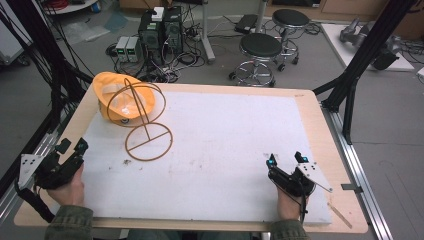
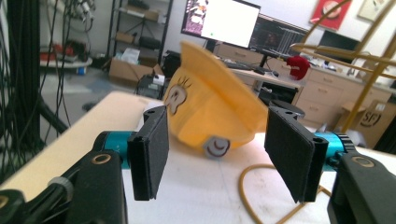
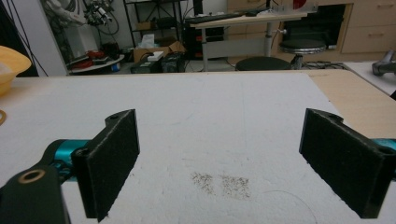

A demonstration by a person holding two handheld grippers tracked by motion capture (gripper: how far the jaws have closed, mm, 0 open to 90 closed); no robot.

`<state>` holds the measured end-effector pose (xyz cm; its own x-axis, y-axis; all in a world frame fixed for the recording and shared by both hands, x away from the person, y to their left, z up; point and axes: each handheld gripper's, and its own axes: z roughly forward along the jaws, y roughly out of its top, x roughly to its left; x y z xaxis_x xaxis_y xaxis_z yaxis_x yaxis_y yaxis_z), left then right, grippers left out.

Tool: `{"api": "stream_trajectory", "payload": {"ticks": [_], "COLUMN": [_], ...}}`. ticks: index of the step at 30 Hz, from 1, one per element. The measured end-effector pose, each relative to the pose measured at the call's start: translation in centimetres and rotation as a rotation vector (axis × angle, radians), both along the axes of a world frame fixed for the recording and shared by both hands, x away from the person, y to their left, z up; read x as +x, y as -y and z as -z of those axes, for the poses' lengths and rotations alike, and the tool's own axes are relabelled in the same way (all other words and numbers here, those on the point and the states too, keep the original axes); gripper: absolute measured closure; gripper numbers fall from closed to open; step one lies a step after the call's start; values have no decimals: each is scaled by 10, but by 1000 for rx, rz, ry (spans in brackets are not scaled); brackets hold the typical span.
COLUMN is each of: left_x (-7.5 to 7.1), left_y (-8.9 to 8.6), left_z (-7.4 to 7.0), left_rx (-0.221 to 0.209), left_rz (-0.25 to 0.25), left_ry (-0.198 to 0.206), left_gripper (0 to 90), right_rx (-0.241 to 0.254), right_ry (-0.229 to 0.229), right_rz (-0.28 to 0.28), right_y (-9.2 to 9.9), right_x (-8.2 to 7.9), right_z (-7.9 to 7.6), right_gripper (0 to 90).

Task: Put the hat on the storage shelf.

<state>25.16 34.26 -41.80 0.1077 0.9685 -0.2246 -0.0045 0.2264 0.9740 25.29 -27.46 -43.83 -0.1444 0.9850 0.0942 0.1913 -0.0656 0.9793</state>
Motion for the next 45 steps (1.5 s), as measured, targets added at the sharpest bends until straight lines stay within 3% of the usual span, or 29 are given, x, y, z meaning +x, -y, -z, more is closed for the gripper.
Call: {"api": "stream_trajectory", "payload": {"ticks": [4,11,19,25,32,38,40,45], "left_x": [5,18,41,56,82,96,103,115], "left_y": [9,12,6,9,12,12,12,9], "left_z": [-11,-18,-44,-52,-59,-58,-55,-57], "left_rx": [70,69,60,90,131,119,113,87], "left_rz": [14,16,29,39,28,22,22,9], "left_ry": [7,-12,-19,-11,-31,-19,-41,-49], "left_gripper": [405,414,479,479,469,416,417,416], "right_rx": [-4,-10,-22,-30,-40,-49,-50,-54], "right_ry": [4,19,30,34,35,42,46,45], "right_rz": [4,9,11,15,13,6,6,5], "right_y": [0,-1,-1,-2,-3,-4,-5,-5], "right_x": [-1,-2,-3,-3,-3,-4,-4,-4], "right_z": [0,-2,-2,-2,-2,-3,-3,-3], "right_gripper": [109,109,109,109,109,109,109,109]}}
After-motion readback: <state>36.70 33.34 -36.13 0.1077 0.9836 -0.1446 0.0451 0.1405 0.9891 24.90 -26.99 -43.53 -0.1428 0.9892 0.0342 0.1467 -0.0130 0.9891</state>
